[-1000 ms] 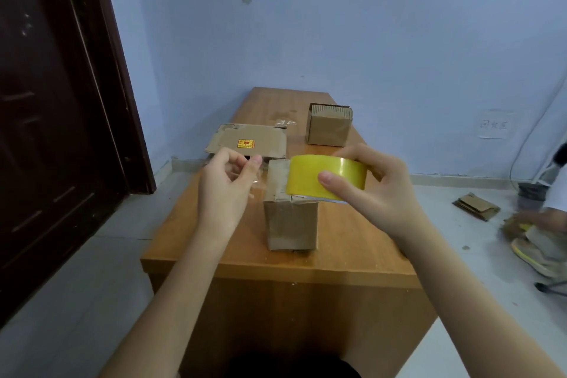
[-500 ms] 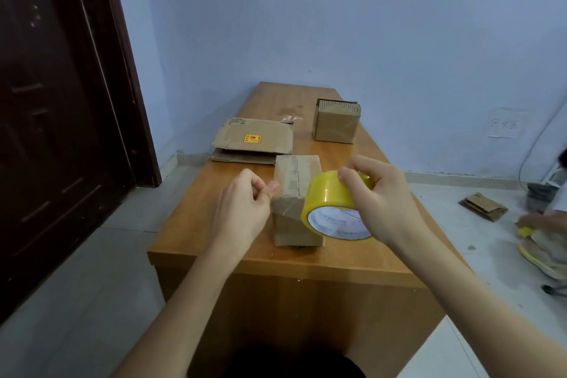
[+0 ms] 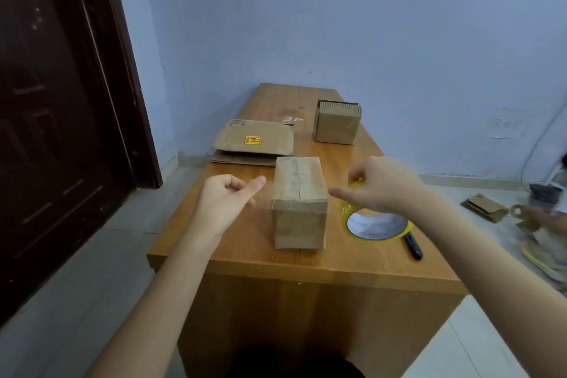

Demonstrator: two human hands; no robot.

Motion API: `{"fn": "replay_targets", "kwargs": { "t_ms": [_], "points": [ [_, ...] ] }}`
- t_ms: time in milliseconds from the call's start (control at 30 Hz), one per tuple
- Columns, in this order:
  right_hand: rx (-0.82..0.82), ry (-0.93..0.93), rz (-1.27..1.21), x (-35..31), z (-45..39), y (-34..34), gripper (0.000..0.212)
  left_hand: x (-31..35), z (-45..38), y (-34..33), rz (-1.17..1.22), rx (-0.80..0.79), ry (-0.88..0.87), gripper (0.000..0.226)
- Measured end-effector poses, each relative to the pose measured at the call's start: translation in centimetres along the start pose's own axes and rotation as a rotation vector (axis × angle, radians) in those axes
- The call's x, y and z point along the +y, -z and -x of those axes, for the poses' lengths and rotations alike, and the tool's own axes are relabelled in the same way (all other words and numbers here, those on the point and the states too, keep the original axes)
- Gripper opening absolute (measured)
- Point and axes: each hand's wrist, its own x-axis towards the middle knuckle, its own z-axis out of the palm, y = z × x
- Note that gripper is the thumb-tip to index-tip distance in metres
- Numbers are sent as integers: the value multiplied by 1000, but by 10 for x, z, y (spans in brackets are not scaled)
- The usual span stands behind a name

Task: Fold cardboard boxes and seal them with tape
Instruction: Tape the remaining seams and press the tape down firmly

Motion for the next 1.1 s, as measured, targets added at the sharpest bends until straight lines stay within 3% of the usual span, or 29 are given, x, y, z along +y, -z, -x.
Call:
{"fn": "replay_targets", "kwargs": {
  "t_ms": [233, 600, 900, 1100],
  "points": [
    [-168, -28, 29, -4, -23, 1, 63, -15, -12, -6, -11, 38, 20, 28],
    [-294, -75, 46, 0, -29, -1, 62, -23, -22, -14, -16, -20, 14, 28],
    [-300, -76, -14, 4, -26, -6, 62, -27, -26, -18, -88, -59, -2, 32],
    [-352, -89, -70, 1, -27, -13, 63, -24, -32, -11, -261, -17, -116, 32]
  ]
}}
